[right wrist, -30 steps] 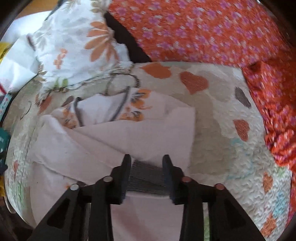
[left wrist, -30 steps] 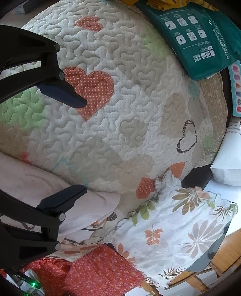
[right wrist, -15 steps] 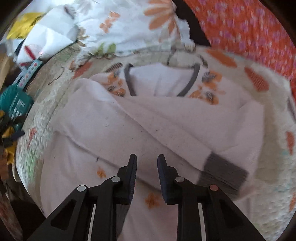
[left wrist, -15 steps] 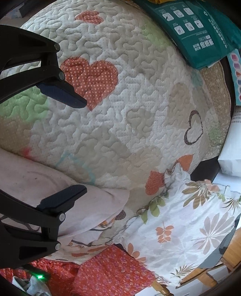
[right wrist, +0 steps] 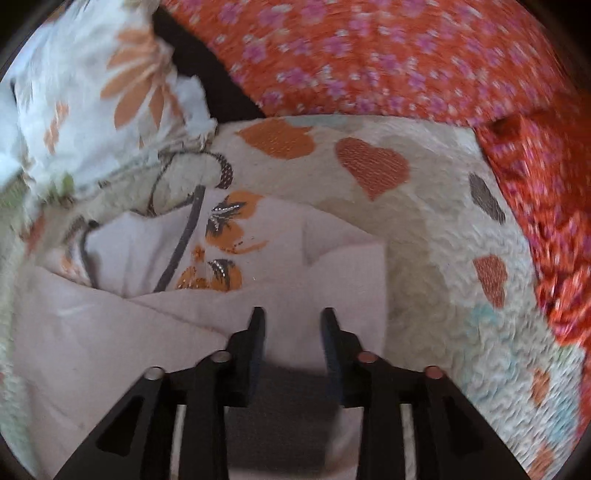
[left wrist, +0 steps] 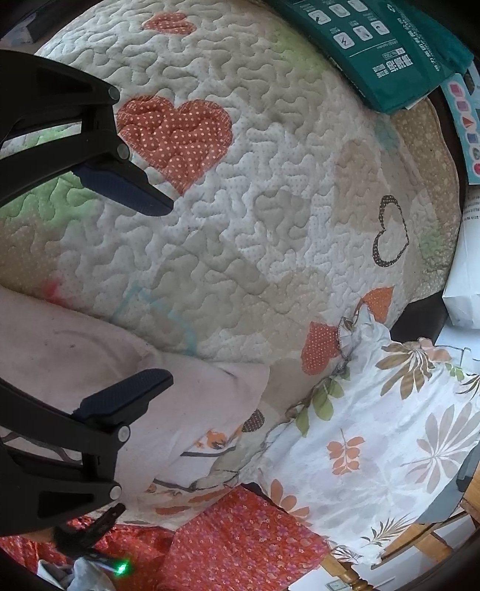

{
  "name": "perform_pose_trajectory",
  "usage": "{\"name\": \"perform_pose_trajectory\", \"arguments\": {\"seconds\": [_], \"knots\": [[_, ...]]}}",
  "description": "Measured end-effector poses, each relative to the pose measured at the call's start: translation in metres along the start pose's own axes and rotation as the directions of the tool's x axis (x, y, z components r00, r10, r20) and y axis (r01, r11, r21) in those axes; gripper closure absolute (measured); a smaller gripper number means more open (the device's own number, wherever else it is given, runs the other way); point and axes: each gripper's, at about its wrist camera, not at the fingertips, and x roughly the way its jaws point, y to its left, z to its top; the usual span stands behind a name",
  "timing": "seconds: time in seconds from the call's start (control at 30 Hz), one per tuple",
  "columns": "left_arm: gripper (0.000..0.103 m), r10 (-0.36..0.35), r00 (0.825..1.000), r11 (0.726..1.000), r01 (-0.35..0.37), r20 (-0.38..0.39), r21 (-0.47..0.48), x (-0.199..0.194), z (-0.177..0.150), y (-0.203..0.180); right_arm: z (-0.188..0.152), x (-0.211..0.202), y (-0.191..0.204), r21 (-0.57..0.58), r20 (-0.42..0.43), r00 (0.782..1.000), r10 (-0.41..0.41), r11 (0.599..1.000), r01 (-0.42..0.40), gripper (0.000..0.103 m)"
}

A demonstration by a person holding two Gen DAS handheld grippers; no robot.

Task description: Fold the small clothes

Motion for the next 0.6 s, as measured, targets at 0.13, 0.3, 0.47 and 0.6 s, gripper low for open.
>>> {"name": "perform_pose_trajectory", "arguments": {"seconds": [0.13, 0.3, 0.47, 0.6], "knots": [[0.019, -0.01, 1.0, 1.0, 0.01, -0.01, -0.007, 0.002, -0.002, 0.001, -0.021, -0.007, -0.018, 0.031, -0.04, 0.999, 0.037, 0.999, -0.036, 0.054], [0.019, -0.02, 0.999, 1.0, 0.02, -0.027, 0.008, 0.004, -0.006, 0.0, -0.043, 0.015, -0.022, 0.029, -0.138, 0.987, 0.081, 0.997, -0.078, 0.065], [0.019, -0.012, 1.0, 1.0, 0.012, -0.027, 0.01, 0.005, -0.005, 0.001, -0.028, 0.017, -0.024, -0.031, -0.08, 0.991, -0.111, 0.994, 0.109, 0.093], [0.019, -0.029, 0.999, 0.999, 0.03, -0.036, 0.027, 0.004, -0.006, 0.001, -0.022, 0.006, -0.033, -0.009, -0.05, 0.987, -0.153, 0.988, 0.153, 0.093]]}}
